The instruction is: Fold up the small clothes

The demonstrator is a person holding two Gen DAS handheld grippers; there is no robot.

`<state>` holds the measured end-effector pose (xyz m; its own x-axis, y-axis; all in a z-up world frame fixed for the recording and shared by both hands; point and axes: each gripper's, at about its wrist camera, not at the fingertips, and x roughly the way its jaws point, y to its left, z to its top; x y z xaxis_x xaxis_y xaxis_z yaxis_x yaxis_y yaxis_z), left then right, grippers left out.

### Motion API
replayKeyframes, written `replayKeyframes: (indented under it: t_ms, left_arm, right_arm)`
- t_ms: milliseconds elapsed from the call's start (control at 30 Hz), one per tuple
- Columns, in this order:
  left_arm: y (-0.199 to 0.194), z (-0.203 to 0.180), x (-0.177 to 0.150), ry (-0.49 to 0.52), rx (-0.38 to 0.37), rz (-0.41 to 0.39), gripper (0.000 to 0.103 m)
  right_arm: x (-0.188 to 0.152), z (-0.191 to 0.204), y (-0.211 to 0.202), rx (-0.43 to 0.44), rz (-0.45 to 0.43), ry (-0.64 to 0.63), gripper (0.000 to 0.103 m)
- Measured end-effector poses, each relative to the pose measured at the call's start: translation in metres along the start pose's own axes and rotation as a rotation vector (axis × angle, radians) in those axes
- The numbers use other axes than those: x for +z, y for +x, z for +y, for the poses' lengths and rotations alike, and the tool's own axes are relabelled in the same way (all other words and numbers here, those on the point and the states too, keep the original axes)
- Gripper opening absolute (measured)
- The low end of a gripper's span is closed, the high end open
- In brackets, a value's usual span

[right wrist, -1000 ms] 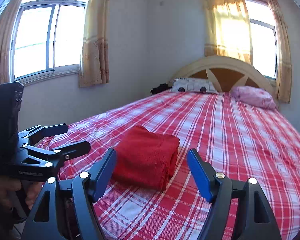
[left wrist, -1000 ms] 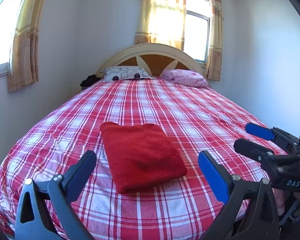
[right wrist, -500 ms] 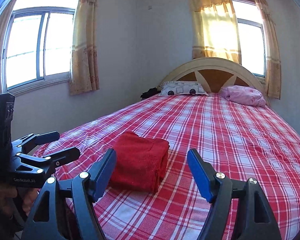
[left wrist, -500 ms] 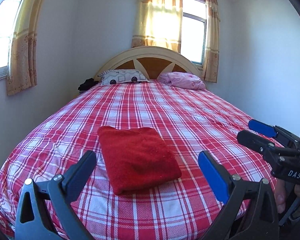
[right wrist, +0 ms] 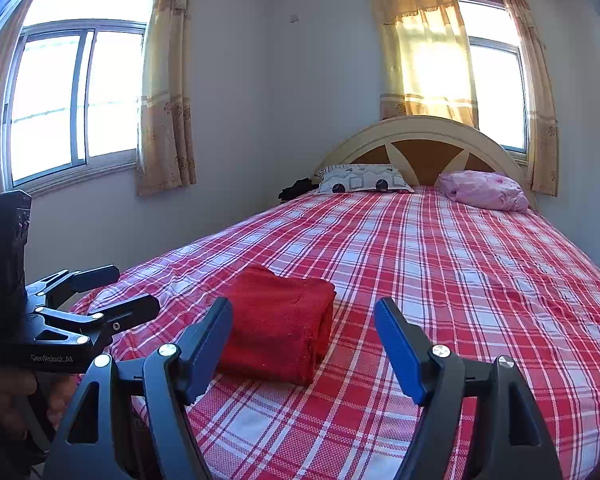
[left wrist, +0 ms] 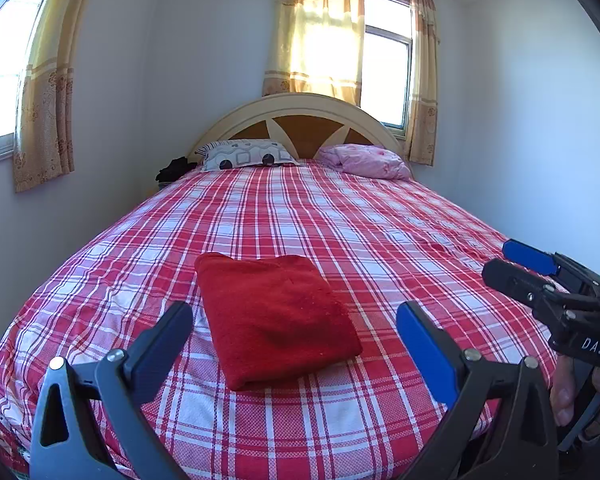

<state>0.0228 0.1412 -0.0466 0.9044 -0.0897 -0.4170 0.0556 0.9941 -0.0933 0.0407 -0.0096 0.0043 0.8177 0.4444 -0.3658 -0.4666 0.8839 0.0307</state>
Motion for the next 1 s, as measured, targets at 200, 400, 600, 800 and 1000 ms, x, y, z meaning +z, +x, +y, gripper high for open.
replayKeyframes:
  t_ms: [200,400,600,800,1000]
  left_arm:
    - [0.000,-0.001,0.000,0.007,-0.002,-0.001,0.103]
    - [0.000,-0.004,0.000,0.018,-0.009,0.001,0.103]
    - [-0.002,-0.006,0.003,0.025,0.004,-0.004,0.103]
    - [-0.013,-0.013,0.007,0.052,-0.003,-0.036,0.103]
    - [-0.022,-0.014,0.012,0.046,-0.009,-0.070,0.103]
  right_arm:
    - [0.000,0.000,-0.002,-0.001,-0.001,-0.002,0.074]
    - [0.000,0.000,-0.002,-0.004,-0.002,0.003,0.074]
    - [0.000,0.000,-0.006,-0.014,-0.021,0.003,0.074]
    - [0.002,0.002,-0.012,-0.018,-0.052,-0.003,0.074]
    - [0.004,0.000,-0.019,-0.021,-0.088,0.005,0.074]
